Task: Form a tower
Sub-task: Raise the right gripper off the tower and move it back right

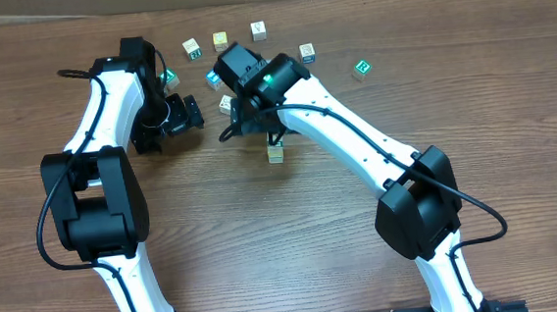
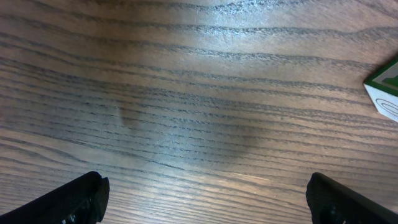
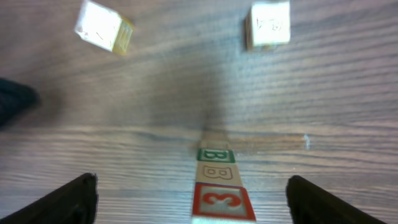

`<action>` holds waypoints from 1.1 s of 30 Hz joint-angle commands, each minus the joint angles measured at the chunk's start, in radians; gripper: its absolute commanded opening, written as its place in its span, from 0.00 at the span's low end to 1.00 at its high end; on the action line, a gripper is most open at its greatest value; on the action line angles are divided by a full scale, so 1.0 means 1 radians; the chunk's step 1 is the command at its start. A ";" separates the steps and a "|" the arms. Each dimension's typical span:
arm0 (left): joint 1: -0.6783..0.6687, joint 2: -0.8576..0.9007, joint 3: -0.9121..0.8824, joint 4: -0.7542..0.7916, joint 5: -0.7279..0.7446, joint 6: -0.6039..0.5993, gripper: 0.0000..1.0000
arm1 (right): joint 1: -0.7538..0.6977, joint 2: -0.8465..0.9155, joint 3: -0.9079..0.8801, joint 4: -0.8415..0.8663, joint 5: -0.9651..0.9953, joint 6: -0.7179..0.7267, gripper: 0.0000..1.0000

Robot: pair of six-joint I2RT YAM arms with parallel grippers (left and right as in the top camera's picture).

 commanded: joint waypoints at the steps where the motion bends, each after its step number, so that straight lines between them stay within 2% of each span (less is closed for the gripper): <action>1: -0.002 -0.019 0.020 0.001 -0.009 0.004 1.00 | 0.003 -0.042 0.109 -0.038 0.086 -0.026 1.00; 8: -0.002 -0.019 0.020 0.001 -0.009 0.004 1.00 | -0.041 -0.042 0.240 -0.156 0.103 -0.033 1.00; 18: -0.002 -0.019 0.020 0.001 -0.009 0.004 1.00 | -0.275 -0.042 0.288 -0.317 -0.021 -0.033 1.00; 19: -0.002 -0.019 0.020 0.001 -0.009 0.004 1.00 | -0.292 -0.042 0.288 -0.329 -0.021 -0.033 0.91; 20: -0.002 -0.019 0.020 0.001 -0.009 0.004 1.00 | -0.308 -0.042 0.288 -0.338 -0.021 -0.034 0.73; 21: -0.002 -0.019 0.020 0.002 -0.009 0.004 1.00 | -0.326 -0.042 0.288 -0.347 -0.021 -0.041 0.43; 22: -0.002 -0.019 0.020 0.001 -0.009 0.004 1.00 | -0.341 -0.042 0.288 -0.352 -0.021 -0.054 0.06; 23: -0.002 -0.019 0.020 0.002 -0.009 0.004 1.00 | -0.355 -0.042 0.288 -0.359 -0.021 -0.061 0.04; 33: -0.003 -0.019 0.020 0.002 -0.009 0.004 1.00 | -0.423 -0.042 0.288 -0.409 -0.020 -0.086 0.04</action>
